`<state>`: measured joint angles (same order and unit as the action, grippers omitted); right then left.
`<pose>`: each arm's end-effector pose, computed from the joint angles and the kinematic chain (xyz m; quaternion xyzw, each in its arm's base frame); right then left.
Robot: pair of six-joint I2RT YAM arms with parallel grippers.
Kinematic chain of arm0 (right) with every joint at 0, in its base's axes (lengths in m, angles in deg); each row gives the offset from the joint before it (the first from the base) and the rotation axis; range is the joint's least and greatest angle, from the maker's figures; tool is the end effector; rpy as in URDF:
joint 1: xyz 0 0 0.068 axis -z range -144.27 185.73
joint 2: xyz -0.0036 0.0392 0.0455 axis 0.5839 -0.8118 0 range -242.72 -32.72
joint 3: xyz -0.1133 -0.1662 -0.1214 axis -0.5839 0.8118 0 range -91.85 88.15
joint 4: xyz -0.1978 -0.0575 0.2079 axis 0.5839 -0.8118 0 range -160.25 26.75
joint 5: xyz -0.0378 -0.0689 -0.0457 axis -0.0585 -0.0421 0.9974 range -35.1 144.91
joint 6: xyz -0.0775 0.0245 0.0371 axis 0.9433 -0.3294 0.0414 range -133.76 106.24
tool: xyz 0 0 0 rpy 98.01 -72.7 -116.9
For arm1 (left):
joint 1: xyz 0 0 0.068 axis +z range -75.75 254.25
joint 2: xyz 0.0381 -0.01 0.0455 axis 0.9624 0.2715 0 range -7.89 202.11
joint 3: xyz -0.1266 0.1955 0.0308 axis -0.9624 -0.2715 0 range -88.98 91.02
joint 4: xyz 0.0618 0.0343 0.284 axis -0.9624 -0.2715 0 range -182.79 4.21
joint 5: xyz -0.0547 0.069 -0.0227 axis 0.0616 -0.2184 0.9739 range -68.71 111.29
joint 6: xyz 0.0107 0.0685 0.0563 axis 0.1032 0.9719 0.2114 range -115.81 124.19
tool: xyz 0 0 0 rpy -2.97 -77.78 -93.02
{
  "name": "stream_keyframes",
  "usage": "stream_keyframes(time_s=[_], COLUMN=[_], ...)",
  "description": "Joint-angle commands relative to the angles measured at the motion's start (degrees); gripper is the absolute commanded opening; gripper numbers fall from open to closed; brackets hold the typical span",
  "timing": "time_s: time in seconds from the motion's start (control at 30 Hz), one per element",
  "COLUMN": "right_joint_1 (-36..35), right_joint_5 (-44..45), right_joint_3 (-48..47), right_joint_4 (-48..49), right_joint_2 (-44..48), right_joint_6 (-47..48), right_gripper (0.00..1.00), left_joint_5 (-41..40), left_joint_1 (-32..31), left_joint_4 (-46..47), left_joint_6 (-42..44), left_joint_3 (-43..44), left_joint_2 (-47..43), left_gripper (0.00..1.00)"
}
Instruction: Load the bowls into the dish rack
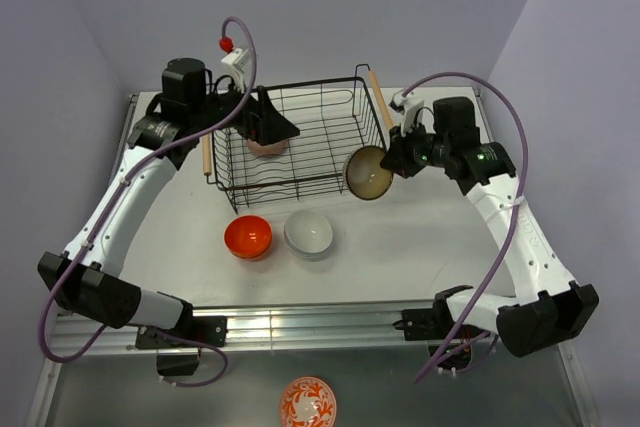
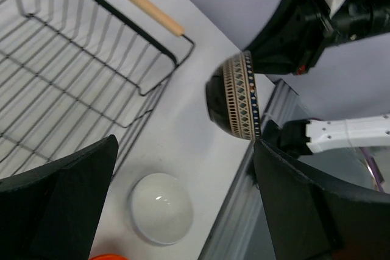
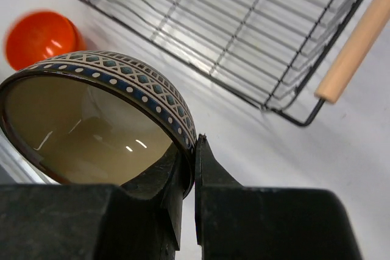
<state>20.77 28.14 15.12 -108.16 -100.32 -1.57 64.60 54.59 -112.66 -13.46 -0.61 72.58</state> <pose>0.2975 0.1167 0.3149 -0.3025 0.8320 0.2193 0.4101 0.3345 -0.1774 0.3899 0.2275 0.7526 -0.4573 0.4155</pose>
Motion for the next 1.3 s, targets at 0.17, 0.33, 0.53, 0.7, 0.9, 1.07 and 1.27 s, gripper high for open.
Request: stream_keyframes(time_s=[0.17, 0.33, 0.53, 0.7, 0.9, 1.07, 1.27], right_joint_1=[0.02, -0.24, -1.03, -1.65, -2.53, -3.23, -4.11], right_joint_5=[-7.87, -7.34, -7.60, -7.52, -6.28, -5.58, -5.05], right_joint_3=[-9.40, -10.11, -10.46, -11.51, -12.04, -12.83, -13.10], right_joint_4=[8.78, 9.93, 10.28, 9.84, 10.36, 10.28, 10.54], right_joint_2=[-1.75, -2.98, -3.33, -3.51, -3.25, -4.04, -4.65], right_joint_6=[-12.09, -14.73, -15.52, -15.88, -16.23, -16.58, -16.84], right_gripper=[0.00, 0.00, 0.00, 0.00, 0.00, 0.00, 0.00], left_joint_5=[5.20, 5.64, 3.54, 1.95, 2.57, 3.88, 6.26], left_joint_1=[-6.53, -9.87, -11.63, -12.68, -13.39, -13.47, -13.47], left_joint_4=[6.30, 8.94, 9.38, 8.50, 10.09, 11.84, 15.45], left_joint_6=[-8.71, -10.74, -11.18, -11.61, -13.81, -15.75, -19.61], left_joint_3=[2.33, 0.92, 1.36, 0.75, -1.10, -2.50, -4.70], left_joint_2=[3.82, 4.70, 5.93, 7.34, 7.60, 7.51, 7.42], left_gripper=[1.00, 0.99, 0.99, 1.00, 1.00, 1.00, 0.89])
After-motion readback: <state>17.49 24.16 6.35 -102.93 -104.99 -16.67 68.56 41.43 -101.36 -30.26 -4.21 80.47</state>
